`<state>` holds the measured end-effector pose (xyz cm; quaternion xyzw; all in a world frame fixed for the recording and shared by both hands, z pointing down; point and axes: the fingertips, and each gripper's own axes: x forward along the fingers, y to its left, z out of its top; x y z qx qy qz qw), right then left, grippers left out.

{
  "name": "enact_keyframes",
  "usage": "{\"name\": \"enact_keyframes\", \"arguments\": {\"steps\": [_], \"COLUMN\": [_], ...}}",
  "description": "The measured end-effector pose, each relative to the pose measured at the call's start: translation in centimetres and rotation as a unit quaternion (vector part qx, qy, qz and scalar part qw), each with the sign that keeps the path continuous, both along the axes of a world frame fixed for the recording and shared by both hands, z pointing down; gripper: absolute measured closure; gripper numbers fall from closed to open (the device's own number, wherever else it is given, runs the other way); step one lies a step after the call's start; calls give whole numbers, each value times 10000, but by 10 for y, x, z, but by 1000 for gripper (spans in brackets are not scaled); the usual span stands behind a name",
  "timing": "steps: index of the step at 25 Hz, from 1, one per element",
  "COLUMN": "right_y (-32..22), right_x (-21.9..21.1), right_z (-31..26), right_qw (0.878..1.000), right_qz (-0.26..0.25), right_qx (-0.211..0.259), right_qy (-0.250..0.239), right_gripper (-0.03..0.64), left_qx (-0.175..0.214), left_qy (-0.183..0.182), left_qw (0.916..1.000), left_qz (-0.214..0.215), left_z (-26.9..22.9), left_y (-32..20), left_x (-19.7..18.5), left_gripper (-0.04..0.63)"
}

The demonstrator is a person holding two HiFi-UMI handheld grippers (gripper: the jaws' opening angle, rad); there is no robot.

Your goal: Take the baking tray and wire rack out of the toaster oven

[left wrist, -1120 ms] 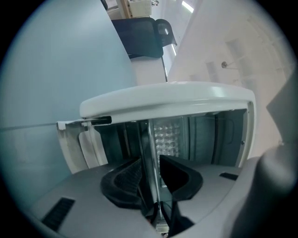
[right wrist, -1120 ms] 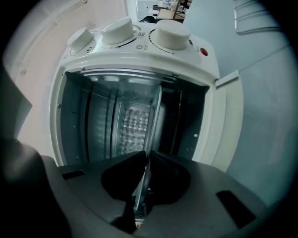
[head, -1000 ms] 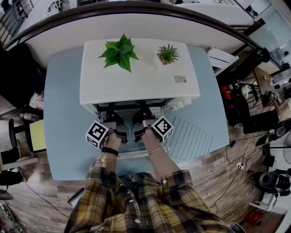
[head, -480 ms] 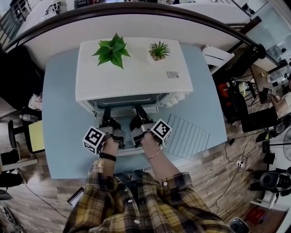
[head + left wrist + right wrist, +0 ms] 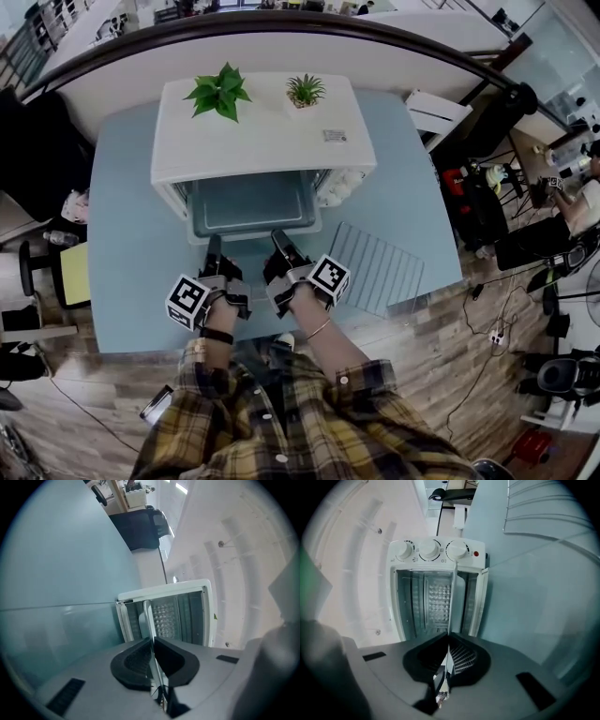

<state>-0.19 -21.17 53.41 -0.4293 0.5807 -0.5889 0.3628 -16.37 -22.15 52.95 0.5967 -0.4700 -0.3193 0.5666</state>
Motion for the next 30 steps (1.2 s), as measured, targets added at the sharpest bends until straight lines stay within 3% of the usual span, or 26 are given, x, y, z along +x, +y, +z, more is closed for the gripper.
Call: {"name": "enact_keyframes", "arguments": {"steps": [11, 17, 23, 30], "right_y": [63, 89, 111, 138], "right_x": [0, 3, 2, 23], "right_z": [-11, -29, -43, -50], "right_qw": [9987, 9948, 9892, 9900], "right_qz": [-302, -464, -690, -478], "right_qx": [339, 752, 986, 1129], "right_qy": [217, 510, 840, 694], "right_gripper": [600, 597, 595, 594], "left_qx": [216, 656, 611, 896], "left_qy": [38, 48, 85, 101], "left_qw": [9997, 9978, 9980, 9958], "left_qz": [-49, -34, -135, 131], "left_z": [-8, -28, -29, -46], "left_y": [67, 93, 120, 135], "left_x": [1, 7, 6, 29], "left_gripper": [575, 575, 571, 572]}}
